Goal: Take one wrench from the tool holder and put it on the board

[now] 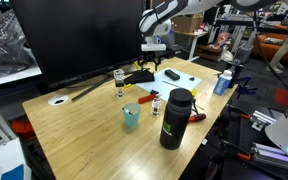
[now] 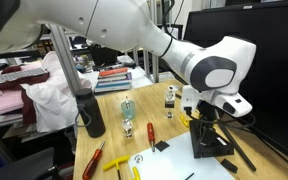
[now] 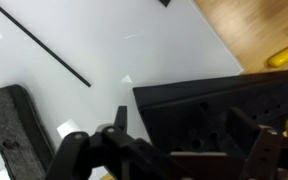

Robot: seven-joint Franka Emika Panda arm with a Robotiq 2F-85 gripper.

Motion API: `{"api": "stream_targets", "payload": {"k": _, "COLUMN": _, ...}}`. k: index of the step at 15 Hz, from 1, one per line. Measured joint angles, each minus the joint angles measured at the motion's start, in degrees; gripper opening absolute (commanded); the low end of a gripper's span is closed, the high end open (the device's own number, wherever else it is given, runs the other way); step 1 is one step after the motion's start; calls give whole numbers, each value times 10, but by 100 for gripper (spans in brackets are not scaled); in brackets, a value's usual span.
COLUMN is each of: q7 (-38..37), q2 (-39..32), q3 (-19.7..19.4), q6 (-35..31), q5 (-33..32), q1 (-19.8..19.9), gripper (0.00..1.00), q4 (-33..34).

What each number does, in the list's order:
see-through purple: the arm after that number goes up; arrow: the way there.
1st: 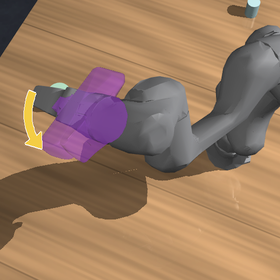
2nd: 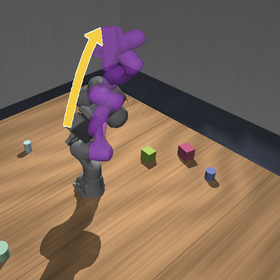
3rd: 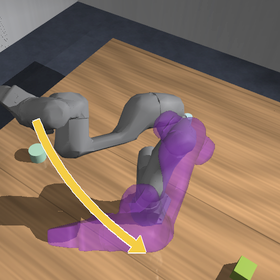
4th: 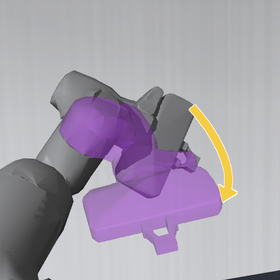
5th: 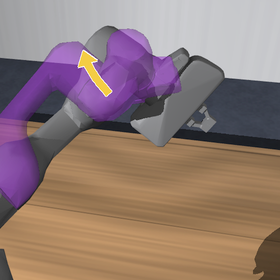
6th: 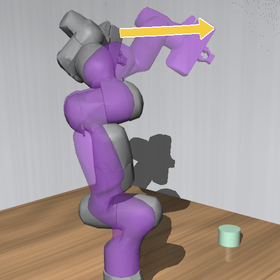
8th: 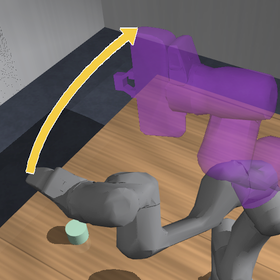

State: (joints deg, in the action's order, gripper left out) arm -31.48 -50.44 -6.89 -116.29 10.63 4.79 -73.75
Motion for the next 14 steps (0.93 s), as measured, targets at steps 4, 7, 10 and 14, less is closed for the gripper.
{"api": "stream_targets", "payload": {"k": 4, "q7": 49, "q2": 0, "q3": 2, "q6": -17, "q5": -7, "q1": -6, "gripper": 100, "q4": 17}}
{"api": "stream_targets", "payload": {"k": 7, "q7": 111, "q2": -3, "q3": 7, "q6": -11, "q5": -7, "q1": -2, "gripper": 100, "q4": 24}}
{"api": "stream_targets", "payload": {"k": 10, "q7": 167, "q2": -14, "q3": 11, "q6": -5, "q5": -7, "q1": 6, "gripper": 100, "q4": 35}}
{"api": "stream_targets", "payload": {"k": 14, "q7": 239, "q2": -28, "q3": 31, "q6": 0, "q5": -6, "q1": 26, "gripper": 100, "q4": 58}}
